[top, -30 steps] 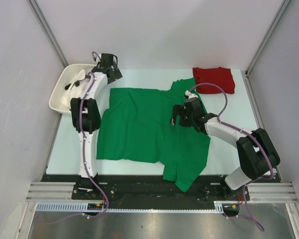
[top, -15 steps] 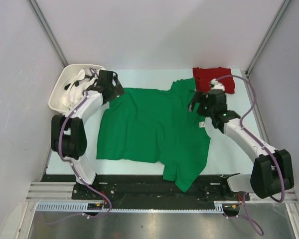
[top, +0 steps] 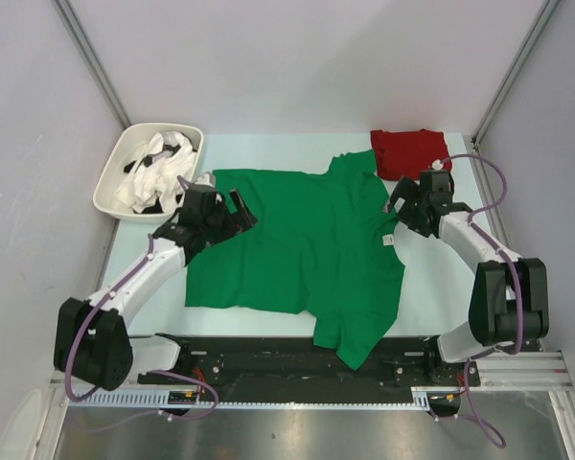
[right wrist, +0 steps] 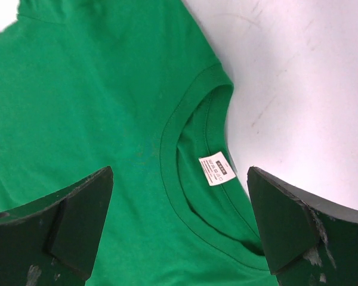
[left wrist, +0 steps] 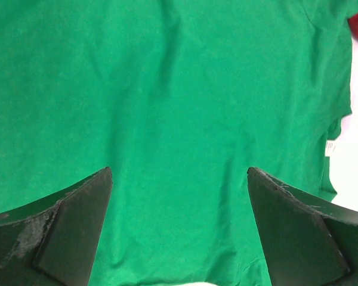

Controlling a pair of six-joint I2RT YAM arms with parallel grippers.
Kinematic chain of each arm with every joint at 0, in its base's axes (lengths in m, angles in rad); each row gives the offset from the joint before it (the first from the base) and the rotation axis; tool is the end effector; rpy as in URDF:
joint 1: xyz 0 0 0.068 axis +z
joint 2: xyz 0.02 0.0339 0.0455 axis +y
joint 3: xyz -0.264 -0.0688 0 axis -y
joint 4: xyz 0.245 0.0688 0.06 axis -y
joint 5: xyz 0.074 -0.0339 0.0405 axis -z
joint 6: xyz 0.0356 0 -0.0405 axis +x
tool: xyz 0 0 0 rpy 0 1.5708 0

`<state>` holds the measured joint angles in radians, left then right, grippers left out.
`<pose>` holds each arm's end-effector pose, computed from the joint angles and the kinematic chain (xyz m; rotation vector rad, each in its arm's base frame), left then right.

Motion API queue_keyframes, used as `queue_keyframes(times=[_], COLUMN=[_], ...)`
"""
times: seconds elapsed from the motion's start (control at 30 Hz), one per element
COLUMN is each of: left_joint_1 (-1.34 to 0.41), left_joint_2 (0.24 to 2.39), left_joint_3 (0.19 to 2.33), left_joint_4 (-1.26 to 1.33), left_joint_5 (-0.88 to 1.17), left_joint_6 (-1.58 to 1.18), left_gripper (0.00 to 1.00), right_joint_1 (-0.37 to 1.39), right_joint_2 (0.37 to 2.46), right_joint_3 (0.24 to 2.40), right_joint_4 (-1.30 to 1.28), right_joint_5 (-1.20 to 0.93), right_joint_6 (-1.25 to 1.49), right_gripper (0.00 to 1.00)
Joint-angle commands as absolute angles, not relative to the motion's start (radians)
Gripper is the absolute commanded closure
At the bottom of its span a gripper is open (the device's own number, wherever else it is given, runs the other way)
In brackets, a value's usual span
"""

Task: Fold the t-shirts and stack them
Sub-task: Flatten the tshirt out

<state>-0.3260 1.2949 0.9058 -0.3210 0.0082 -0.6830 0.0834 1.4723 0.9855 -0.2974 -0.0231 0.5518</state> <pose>0.2658 -0.0902 0.2586 -0.4110 2.3026 -0.5274 0.3151 0.0272 0.2372 0.5412 2.3178 0.3345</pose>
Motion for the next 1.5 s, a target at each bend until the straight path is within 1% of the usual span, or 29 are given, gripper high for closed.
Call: queue_keyframes(times=[0.0, 0.07, 0.17, 0.2, 0.3, 0.33, 0.47, 0.53, 0.63, 0.67, 0.77, 0.8, 0.87, 0.9, 1.03, 1.23, 1.33, 1.47], left_joint_1=[-0.35, -0.363, -0.394, -0.403, -0.413, -0.413, -0.416, -0.417, -0.417, -0.416, -0.417, -0.416, -0.416, -0.417, -0.417, -0.416, -0.416, -0.417], left_joint_2=[1.21, 1.177, 1.169, 1.172, 1.184, 1.19, 1.21, 1.218, 1.242, 1.25, 1.282, 1.287, 1.301, 1.302, 1.315, 1.348, 1.362, 1.376], left_joint_3=[0.778, 0.717, 0.686, 0.681, 0.67, 0.67, 0.655, 0.65, 0.655, 0.661, 0.673, 0.676, 0.683, 0.686, 0.703, 0.709, 0.707, 0.703], left_joint_4=[-0.247, -0.216, -0.189, -0.175, -0.155, -0.155, -0.13, -0.112, -0.104, -0.103, -0.094, -0.091, -0.086, -0.086, -0.094, -0.074, -0.057, -0.046], left_joint_5=[0.078, 0.101, 0.101, 0.106, 0.11, 0.112, 0.124, 0.132, 0.135, 0.137, 0.147, 0.144, 0.146, 0.146, 0.132, 0.159, 0.169, 0.176], left_joint_6=[-0.709, -0.735, -0.749, -0.75, -0.755, -0.755, -0.756, -0.759, -0.744, -0.739, -0.733, -0.732, -0.732, -0.73, -0.719, -0.722, -0.726, -0.726], left_gripper=[0.0, 0.0, 0.0, 0.0, 0.0, 0.0, 0.0, 0.0, 0.0, 0.0, 0.01, 0.0, 0.0, 0.01, 0.01, 0.01, 0.01, 0.01], right_joint_1=[0.057, 0.037, 0.028, 0.031, 0.047, 0.052, 0.071, 0.083, 0.107, 0.127, 0.167, 0.178, 0.195, 0.207, 0.227, 0.251, 0.267, 0.267], right_joint_2=[1.548, 1.583, 1.623, 1.664, 1.788, 1.813, 1.931, 2.021, 2.115, 2.172, 2.293, 2.324, 2.394, 2.455, 2.557, 2.571, 2.565, 2.58], right_joint_3=[0.992, 0.999, 1.029, 1.044, 1.165, 1.219, 1.32, 1.394, 1.587, 1.694, 1.851, 1.961, 2.092, 2.208, 2.357, 2.358, 2.335, 2.324], right_joint_4=[-0.24, -0.174, -0.065, -0.037, 0.034, 0.044, 0.229, 0.25, 0.189, 0.14, 0.032, 0.005, -0.124, -0.161, -0.254, -0.279, -0.296, -0.299], right_joint_5=[-0.07, -0.095, -0.159, -0.187, -0.328, -0.351, -0.455, -0.494, -0.499, -0.494, -0.453, -0.428, -0.405, -0.382, -0.342, -0.281, -0.209, -0.192], right_joint_6=[0.584, 0.601, 0.644, 0.655, 0.657, 0.661, 0.73, 0.753, 0.747, 0.723, 0.692, 0.671, 0.646, 0.629, 0.621, 0.592, 0.563, 0.555], right_gripper=[0.0, 0.0, 0.0, 0.0, 0.0, 0.0, 0.0, 0.0, 0.01, 0.0, 0.0, 0.0, 0.0, 0.0, 0.0, 0.0, 0.0, 0.0])
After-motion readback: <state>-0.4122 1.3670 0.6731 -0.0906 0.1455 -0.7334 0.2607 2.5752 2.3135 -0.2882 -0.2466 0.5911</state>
